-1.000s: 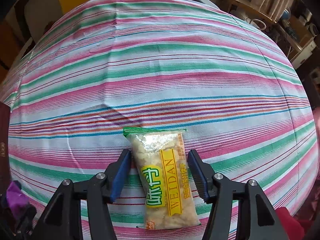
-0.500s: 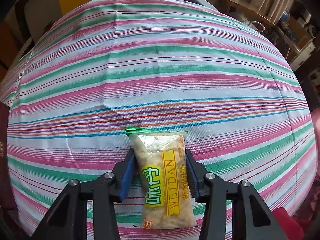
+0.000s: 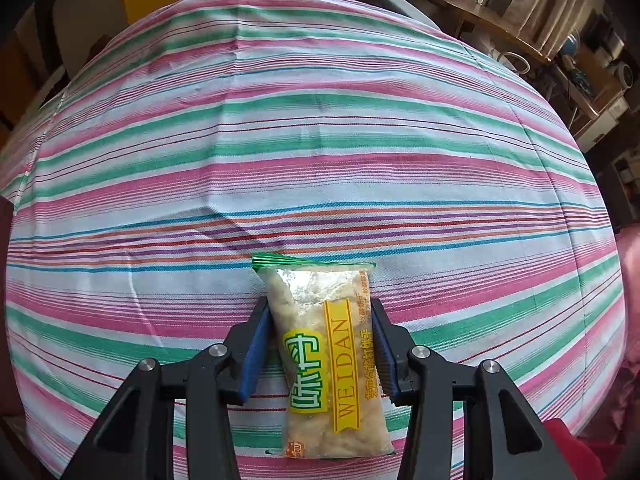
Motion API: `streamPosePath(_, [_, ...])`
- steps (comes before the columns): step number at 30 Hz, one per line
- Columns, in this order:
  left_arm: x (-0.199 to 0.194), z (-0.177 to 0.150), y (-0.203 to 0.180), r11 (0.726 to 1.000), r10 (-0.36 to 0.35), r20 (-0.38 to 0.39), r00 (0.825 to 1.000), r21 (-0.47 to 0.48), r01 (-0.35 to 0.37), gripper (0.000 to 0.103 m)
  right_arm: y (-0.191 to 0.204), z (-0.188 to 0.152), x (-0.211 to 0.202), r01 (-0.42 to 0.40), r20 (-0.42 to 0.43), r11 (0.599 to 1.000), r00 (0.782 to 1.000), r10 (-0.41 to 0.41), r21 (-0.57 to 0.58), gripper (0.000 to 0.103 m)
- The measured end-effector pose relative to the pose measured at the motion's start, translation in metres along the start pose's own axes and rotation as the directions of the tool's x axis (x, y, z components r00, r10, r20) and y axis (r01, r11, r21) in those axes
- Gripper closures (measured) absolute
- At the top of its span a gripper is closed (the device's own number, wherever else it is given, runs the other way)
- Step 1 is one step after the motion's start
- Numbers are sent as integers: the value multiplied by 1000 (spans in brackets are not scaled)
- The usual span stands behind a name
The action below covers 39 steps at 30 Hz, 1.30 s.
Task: Organize objects
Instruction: 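Carry the purple packet into the gold tray with the left gripper and release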
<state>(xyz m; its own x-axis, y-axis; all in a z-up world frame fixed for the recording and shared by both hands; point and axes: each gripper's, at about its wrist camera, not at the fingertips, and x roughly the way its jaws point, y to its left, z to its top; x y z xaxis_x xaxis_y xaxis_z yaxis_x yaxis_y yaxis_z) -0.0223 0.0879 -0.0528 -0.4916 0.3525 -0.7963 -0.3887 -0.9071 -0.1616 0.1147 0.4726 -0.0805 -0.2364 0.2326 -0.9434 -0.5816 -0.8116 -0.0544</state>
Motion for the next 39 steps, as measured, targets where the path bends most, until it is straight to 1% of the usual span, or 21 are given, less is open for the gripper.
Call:
streamPosePath(1, [1,-1,0,1000,2,-2,1000,-1,-2,60,0,0,0,3,1,1000,1000,-3,-3,56])
streamPosePath(2, [3,-1,0,1000,4,-5,1000,-1,-4,60,11,4,9,7,1,1000,1000,-7,-2,56])
streamPosePath(5, [10,-4,-2,1000,18,-24,1000,11,-18,60,9,1,5,9,2,1000,1000,-9,-3,56])
streamPosePath(7, [17,-7,-2,999,41,-43,998,26,-40,60,10,1,5,9,2,1000,1000,-9,-4,56])
streamPosePath(11, [28,-13,4,999,52,-82,995,14,-51,58,9,1,6,10,2,1000,1000,-10,-1,56])
streamPosePath(12, [31,-14,5,999,53,-94,994,17,-52,56,9,1,6,10,2,1000,1000,-10,0,56])
streamPosePath(15, [33,-14,9,999,26,-108,994,-23,-29,48,9,1,6,12,2,1000,1000,-12,1,56])
streamPosePath(18, [30,-13,10,999,36,-97,995,-26,-39,47,9,0,7,11,2,1000,1000,-11,3,56])
streamPosePath(28, [7,-2,11,998,55,-15,998,-10,-56,47,8,1,3,16,8,1000,1000,-16,-3,56])
streamPosePath(31, [-1,-2,13,998,65,6,998,0,-65,46,13,1,1,30,19,999,999,-30,-19,56])
streamPosePath(32, [-2,-3,13,998,69,7,998,7,-69,46,15,-1,-1,37,23,999,999,-36,-28,56])
streamPosePath(33, [1,-4,12,997,72,-7,997,30,-71,43,18,-2,-2,46,26,998,999,-45,-38,56])
streamPosePath(34, [7,-4,9,996,71,-28,997,55,-69,41,20,-2,-3,54,29,998,998,-52,-46,56])
streamPosePath(35, [12,-6,7,995,70,-51,996,78,-66,41,22,-4,-3,60,32,997,998,-58,-51,56])
streamPosePath(39, [14,-13,4,994,64,-63,996,97,-58,40,24,-5,-4,63,34,997,998,-61,-49,56])
